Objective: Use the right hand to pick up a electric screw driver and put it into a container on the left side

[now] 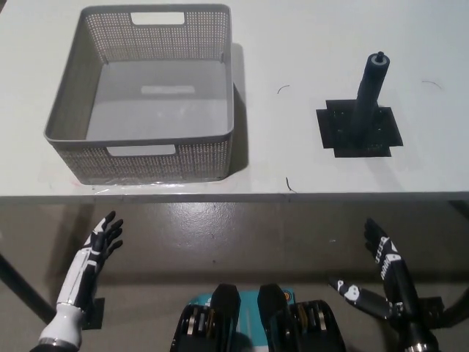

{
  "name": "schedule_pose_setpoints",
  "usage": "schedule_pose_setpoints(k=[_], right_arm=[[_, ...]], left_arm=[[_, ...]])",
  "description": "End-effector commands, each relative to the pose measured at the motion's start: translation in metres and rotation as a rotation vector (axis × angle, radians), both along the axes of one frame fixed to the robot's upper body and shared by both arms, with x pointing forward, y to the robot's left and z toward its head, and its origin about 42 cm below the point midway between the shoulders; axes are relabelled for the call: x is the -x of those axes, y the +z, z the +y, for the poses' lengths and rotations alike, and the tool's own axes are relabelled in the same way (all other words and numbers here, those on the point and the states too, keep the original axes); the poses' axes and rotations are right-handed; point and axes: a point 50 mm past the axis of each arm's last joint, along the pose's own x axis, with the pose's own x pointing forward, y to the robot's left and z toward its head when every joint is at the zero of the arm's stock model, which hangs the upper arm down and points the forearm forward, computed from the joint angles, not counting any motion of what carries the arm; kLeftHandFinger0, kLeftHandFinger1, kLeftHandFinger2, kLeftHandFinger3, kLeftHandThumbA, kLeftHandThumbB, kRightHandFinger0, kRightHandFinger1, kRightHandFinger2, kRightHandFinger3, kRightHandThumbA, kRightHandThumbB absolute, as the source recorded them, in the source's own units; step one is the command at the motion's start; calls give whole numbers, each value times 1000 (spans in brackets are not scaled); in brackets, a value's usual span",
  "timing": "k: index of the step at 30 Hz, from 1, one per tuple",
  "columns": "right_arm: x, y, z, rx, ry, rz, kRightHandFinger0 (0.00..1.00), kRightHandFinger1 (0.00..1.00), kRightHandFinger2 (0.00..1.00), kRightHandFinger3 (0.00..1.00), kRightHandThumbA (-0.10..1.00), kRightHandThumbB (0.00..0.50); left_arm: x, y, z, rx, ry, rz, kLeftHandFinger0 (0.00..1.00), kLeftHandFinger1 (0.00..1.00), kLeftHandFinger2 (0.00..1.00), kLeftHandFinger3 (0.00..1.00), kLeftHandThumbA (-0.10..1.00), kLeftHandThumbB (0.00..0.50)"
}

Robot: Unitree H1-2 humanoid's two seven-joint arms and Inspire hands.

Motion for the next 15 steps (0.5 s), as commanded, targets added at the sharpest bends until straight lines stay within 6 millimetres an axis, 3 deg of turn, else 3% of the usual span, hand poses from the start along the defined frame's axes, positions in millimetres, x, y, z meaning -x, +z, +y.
schedule_pose_setpoints(k=[1, 7, 13, 15], right_arm=[[13, 19, 7, -12, 34, -131, 1000, 1000, 1000, 1000, 1000, 283], [35, 30, 12, -18, -24, -179, 1000, 1000, 1000, 1000, 1000, 222], [42, 56, 18, -10, -75, -280, 1000, 1000, 1000, 1000, 1000, 237], [41, 66, 19, -1, -82, -321, 1000, 1000, 1000, 1000, 1000, 217]], left_arm=[[7, 12, -9, 10, -53, -72, 1000, 1000, 1000, 1000, 1000, 164], [24, 10, -11, 34, -49, -89, 1000, 1000, 1000, 1000, 1000, 153], [40, 6, -17, 30, -59, -107, 1000, 1000, 1000, 1000, 1000, 172], [44, 4, -17, 27, -64, -103, 1000, 1000, 1000, 1000, 1000, 173]])
